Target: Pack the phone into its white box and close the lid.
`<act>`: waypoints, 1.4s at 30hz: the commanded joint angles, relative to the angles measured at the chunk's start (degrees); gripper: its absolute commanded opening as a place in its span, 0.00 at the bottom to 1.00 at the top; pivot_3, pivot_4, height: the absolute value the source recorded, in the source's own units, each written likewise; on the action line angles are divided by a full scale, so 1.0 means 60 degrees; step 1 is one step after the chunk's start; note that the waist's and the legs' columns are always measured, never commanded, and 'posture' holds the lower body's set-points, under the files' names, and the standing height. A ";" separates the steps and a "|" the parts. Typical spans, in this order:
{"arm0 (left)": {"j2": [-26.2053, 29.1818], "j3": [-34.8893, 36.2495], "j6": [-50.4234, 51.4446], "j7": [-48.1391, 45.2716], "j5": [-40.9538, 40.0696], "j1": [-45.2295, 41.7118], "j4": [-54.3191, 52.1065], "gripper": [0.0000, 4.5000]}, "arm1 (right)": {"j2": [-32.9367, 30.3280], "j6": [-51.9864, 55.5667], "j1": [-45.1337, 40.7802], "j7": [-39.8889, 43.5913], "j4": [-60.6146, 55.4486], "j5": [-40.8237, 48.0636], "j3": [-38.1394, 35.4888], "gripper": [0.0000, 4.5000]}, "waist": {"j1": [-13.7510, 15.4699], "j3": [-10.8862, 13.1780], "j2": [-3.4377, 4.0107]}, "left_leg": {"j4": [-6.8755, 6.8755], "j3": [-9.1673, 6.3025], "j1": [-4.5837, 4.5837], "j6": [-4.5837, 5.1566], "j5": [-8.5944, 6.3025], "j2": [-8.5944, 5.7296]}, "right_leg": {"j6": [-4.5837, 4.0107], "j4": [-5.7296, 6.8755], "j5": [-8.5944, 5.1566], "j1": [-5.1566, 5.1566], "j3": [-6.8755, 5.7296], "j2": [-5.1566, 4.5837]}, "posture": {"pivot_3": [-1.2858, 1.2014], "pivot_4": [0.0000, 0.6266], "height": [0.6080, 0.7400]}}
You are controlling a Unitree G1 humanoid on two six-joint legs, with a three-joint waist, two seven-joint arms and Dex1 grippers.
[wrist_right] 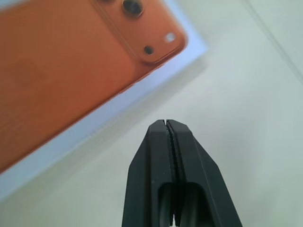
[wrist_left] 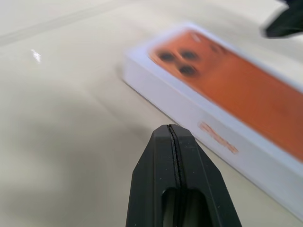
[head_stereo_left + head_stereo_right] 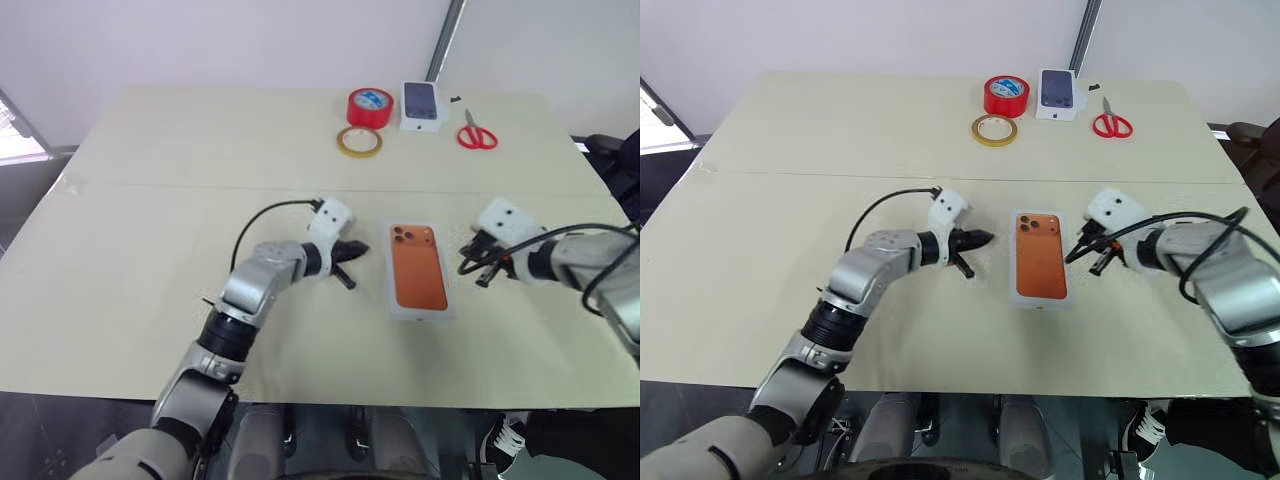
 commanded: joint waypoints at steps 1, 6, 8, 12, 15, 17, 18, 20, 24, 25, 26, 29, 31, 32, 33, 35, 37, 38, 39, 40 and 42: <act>-0.0529 -0.0301 -0.0445 -0.0182 -0.0072 -0.0589 0.0195 0.00 | -0.0040 0.0077 0.0622 0.0781 -0.1340 0.0926 -0.0619 0.01 | 0.0033 -0.0001 -0.0002 | 0.0000 -0.0004 0.0001 0.0000 0.0000 0.0000 | 0.0001 0.0000 0.0000 0.0005 -0.0001 0.0000 | 0.52 0.24 1.00; -0.0793 -0.1303 -0.0737 -0.0368 0.0616 -0.0879 0.1195 0.00 | 0.0144 0.0413 0.1467 0.0393 -0.2076 0.0865 -0.0321 0.01 | 0.0007 -0.0002 -0.0003 | 0.0003 -0.0006 0.0007 0.0000 0.0000 -0.0010 | -0.0021 -0.0004 -0.0013 0.0015 -0.0002 -0.0003 | 0.52 0.24 1.00; -0.0877 -0.1653 -0.0613 -0.0380 0.0808 -0.0924 0.1501 0.00 | 0.0263 0.0622 0.1679 0.0068 -0.2146 0.0718 -0.0125 0.01 | -0.0027 -0.0002 -0.0004 | 0.0004 -0.0007 0.0011 0.0000 0.0000 -0.0009 | -0.0026 0.0001 -0.0015 0.0014 -0.0002 -0.0002 | 0.52 0.24 1.00; -0.0930 -0.1947 -0.0478 -0.0421 0.1051 -0.0923 0.1744 0.00 | 0.0254 0.0690 0.1959 -0.0131 -0.2202 0.0612 -0.0050 0.01 | -0.0017 -0.0005 -0.0005 | 0.0004 -0.0010 0.0016 0.0000 0.0000 -0.0005 | -0.0028 0.0006 -0.0017 0.0016 -0.0002 0.0000 | 0.52 0.24 1.00; -0.0900 -0.1708 -0.0570 -0.0333 0.1059 -0.0912 0.1728 0.00 | 0.0334 0.0623 0.1900 -0.0263 -0.2137 0.0584 -0.0160 0.01 | -0.0014 -0.0007 -0.0008 | 0.0004 -0.0011 0.0027 0.0000 -0.0001 -0.0003 | -0.0028 0.0000 -0.0019 0.0030 -0.0002 0.0000 | 0.52 0.24 1.00; -0.0822 -0.1280 -0.0764 -0.0170 0.0959 -0.0910 0.1528 0.00 | 0.0511 0.0329 0.1677 -0.0512 -0.1865 0.0416 -0.0333 0.01 | -0.0019 -0.0006 -0.0008 | 0.0004 -0.0012 0.0029 0.0000 -0.0001 0.0006 | -0.0029 0.0000 -0.0019 0.0032 -0.0002 -0.0001 | 0.52 0.24 1.00; -0.0700 -0.0931 -0.0936 -0.0059 0.0855 -0.0849 0.1265 0.00 | 0.0714 0.0095 0.1445 -0.0721 -0.1567 0.0321 -0.0484 0.01 | -0.0036 -0.0006 -0.0008 | 0.0004 -0.0013 0.0030 0.0000 -0.0001 0.0007 | -0.0029 0.0000 -0.0019 0.0031 -0.0003 0.0000 | 0.52 0.24 1.00; -0.0449 -0.0334 -0.1172 0.0121 0.0684 -0.0685 0.0792 0.00 | 0.1021 -0.0397 0.1066 -0.0992 -0.0955 0.0119 -0.0699 0.01 | -0.0074 -0.0005 -0.0007 | 0.0003 -0.0005 0.0030 0.0000 -0.0001 0.0006 | -0.0029 0.0005 -0.0018 0.0022 0.0000 0.0001 | 0.52 0.24 1.00; 0.0438 0.0730 -0.1276 0.0331 0.0454 0.0075 -0.0472 0.00 | 0.1385 -0.1542 0.0448 -0.1068 0.0606 -0.0212 -0.0981 0.01 | -0.0047 -0.0005 -0.0005 | -0.0004 -0.0003 0.0033 -0.0001 0.0000 0.0013 | -0.0008 0.0022 -0.0005 0.0011 0.0001 0.0016 | 0.52 0.24 1.00; 0.0707 0.0966 -0.1188 0.0345 0.0384 0.0336 -0.0818 0.00 | 0.1468 -0.1760 0.0306 -0.1062 0.1008 -0.0253 -0.1044 0.01 | -0.0044 -0.0005 -0.0005 | -0.0007 -0.0003 0.0038 -0.0001 0.0000 0.0012 | 0.0003 0.0030 0.0000 0.0012 0.0001 0.0017 | 0.52 0.24 1.00; 0.1207 0.1338 -0.1127 0.0279 0.0322 0.0838 -0.1374 0.00 | 0.1617 -0.2070 0.0130 -0.1063 0.1482 -0.0226 -0.1194 0.01 | -0.0050 -0.0005 -0.0005 | -0.0008 -0.0003 0.0042 -0.0002 0.0001 0.0012 | 0.0005 0.0031 0.0002 0.0014 0.0001 0.0020 | 0.52 0.24 1.00; 0.2361 0.2329 -0.0955 0.0213 0.0049 0.2095 -0.2722 0.00 | 0.1841 -0.2734 -0.0389 -0.0661 0.2844 -0.0029 -0.1543 0.01 | -0.0069 -0.0005 -0.0001 | -0.0014 0.0018 0.0061 -0.0003 0.0001 0.0016 | 0.0006 0.0033 0.0003 0.0019 0.0013 0.0020 | 0.52 0.24 1.00; 0.2750 0.2851 -0.0743 0.0382 -0.0139 0.2592 -0.3231 0.00 | 0.1792 -0.3145 -0.0660 -0.0370 0.3623 -0.0107 -0.1562 0.01 | -0.0027 -0.0003 0.0000 | -0.0014 0.0020 0.0063 -0.0009 0.0004 0.0017 | 0.0003 0.0036 0.0002 0.0023 0.0012 0.0019 | 0.52 0.24 1.00; 0.2897 0.3148 -0.0622 0.0452 -0.0257 0.2823 -0.3448 0.00 | 0.1763 -0.3303 -0.0765 -0.0190 0.3929 -0.0117 -0.1545 0.01 | 0.0007 -0.0003 0.0000 | -0.0013 0.0018 0.0064 -0.0013 0.0007 0.0015 | -0.0002 0.0035 -0.0002 0.0027 0.0012 0.0013 | 0.52 0.24 1.00; 0.3008 0.3398 -0.0558 0.0512 -0.0362 0.3018 -0.3614 0.00 | 0.1739 -0.3426 -0.0838 -0.0021 0.4145 -0.0119 -0.1518 0.01 | 0.0015 -0.0003 0.0000 | -0.0011 0.0012 0.0066 -0.0014 0.0007 0.0019 | -0.0022 0.0032 -0.0014 0.0039 0.0009 0.0006 | 0.52 0.24 1.00; 0.3200 0.3885 -0.0407 0.0597 -0.0581 0.3449 -0.3912 0.00 | 0.1756 -0.3535 -0.0920 0.0262 0.4392 -0.0061 -0.1488 0.01 | -0.0009 -0.0003 0.0000 | -0.0008 0.0014 0.0071 -0.0015 0.0006 0.0019 | -0.0028 0.0017 -0.0017 0.0053 0.0010 -0.0002 | 0.52 0.24 1.00; 0.3403 0.4241 -0.0321 0.0712 -0.0642 0.3867 -0.4141 0.00 | 0.1809 -0.3494 -0.0930 0.0465 0.4481 0.0014 -0.1463 0.01 | -0.0046 -0.0003 0.0000 | -0.0013 0.0018 0.0094 -0.0011 0.0001 0.0019 | -0.0028 -0.0004 -0.0018 0.0078 0.0011 -0.0004 | 0.52 0.24 1.00; 0.3477 0.4364 -0.0267 0.0795 -0.0667 0.4031 -0.4232 0.00 | 0.1808 -0.3478 -0.0910 0.0640 0.4508 0.0052 -0.1421 0.01 | -0.0051 -0.0003 0.0000 | -0.0015 0.0023 0.0101 -0.0009 0.0000 0.0019 | -0.0027 -0.0004 -0.0017 0.0080 0.0013 -0.0005 | 0.52 0.24 1.00; 0.3540 0.4450 -0.0237 0.0867 -0.0686 0.4163 -0.4300 0.00 | 0.1795 -0.3441 -0.0889 0.0827 0.4525 0.0094 -0.1375 0.01 | -0.0052 -0.0003 0.0000 | -0.0019 0.0024 0.0109 -0.0009 0.0000 0.0019 | -0.0027 -0.0003 -0.0017 0.0083 0.0012 -0.0005 | 0.52 0.24 1.00; 0.3586 0.4501 -0.0220 0.0924 -0.0705 0.4261 -0.4351 0.00 | 0.1782 -0.3450 -0.0871 0.0993 0.4546 0.0103 -0.1331 0.01 | -0.0053 -0.0003 0.0000 | -0.0020 0.0027 0.0117 -0.0009 0.0000 0.0021 | -0.0027 -0.0001 -0.0017 0.0085 0.0013 -0.0004 | 0.52 0.24 1.00; 0.3619 0.4620 -0.0240 0.1014 -0.0785 0.4427 -0.4428 0.00 | 0.1800 -0.3470 -0.0862 0.1250 0.4607 0.0111 -0.1260 0.01 | -0.0041 -0.0003 0.0000 | -0.0023 0.0029 0.0138 -0.0010 -0.0001 0.0023 | -0.0028 0.0005 -0.0018 0.0097 0.0012 -0.0003 | 0.52 0.24 1.00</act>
